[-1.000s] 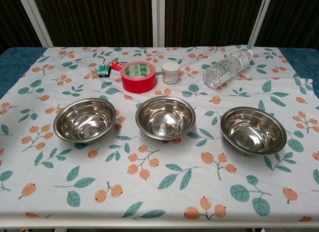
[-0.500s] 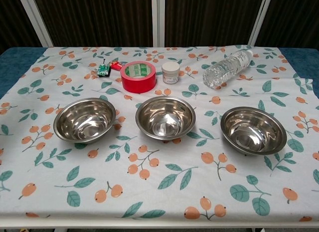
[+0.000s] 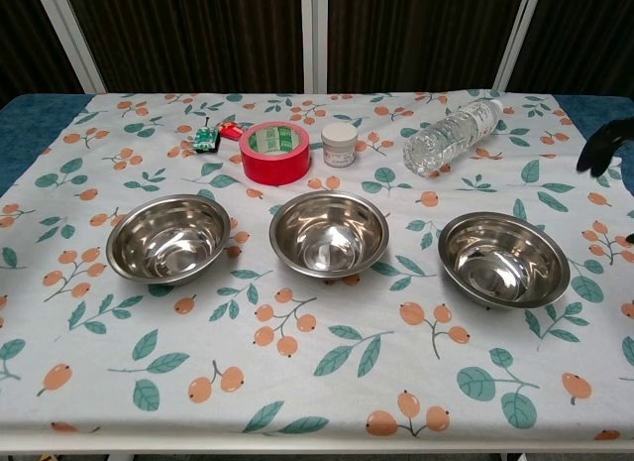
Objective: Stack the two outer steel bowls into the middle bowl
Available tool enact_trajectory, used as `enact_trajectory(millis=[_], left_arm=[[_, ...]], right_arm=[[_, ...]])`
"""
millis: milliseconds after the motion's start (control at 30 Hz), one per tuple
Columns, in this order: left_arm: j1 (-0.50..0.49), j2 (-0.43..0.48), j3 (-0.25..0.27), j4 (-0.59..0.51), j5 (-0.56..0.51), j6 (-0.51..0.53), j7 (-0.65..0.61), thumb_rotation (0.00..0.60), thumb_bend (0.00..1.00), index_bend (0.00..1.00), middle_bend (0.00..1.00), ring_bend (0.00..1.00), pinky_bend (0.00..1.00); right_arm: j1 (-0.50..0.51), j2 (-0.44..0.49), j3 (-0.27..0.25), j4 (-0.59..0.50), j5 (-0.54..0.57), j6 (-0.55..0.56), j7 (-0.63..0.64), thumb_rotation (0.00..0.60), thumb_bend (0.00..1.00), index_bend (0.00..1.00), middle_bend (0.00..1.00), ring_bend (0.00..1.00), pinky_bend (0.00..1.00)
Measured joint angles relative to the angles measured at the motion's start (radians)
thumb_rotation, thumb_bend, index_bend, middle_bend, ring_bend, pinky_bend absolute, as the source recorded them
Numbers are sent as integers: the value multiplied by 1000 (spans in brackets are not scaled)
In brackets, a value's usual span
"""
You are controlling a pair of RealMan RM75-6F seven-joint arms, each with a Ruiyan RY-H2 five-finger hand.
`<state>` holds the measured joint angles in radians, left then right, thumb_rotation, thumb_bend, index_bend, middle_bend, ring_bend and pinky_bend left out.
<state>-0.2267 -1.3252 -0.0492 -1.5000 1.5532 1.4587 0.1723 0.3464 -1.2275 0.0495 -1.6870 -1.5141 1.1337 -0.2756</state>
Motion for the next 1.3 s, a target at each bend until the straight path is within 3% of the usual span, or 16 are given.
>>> enact_trajectory(millis=[233,500,1300], left_arm=[[6,20,13,9,5,-5,-39,600,60,220,225,132,236],[8,31,11,22,5,-3,-71,600,60,220,224,133,236],[10,-1,-5,123,-30,-14,-121,600,60,220,225,133,238]], right_arm=[[51,-84,-32,12,38,-101,-129,600,129,422,399,620,594],[51,-118,-58,11,65,-101,-196,600,130,427,401,620,594],[117,-229,-47,116,159,-163,-289,600,179,510,470,620,594]])
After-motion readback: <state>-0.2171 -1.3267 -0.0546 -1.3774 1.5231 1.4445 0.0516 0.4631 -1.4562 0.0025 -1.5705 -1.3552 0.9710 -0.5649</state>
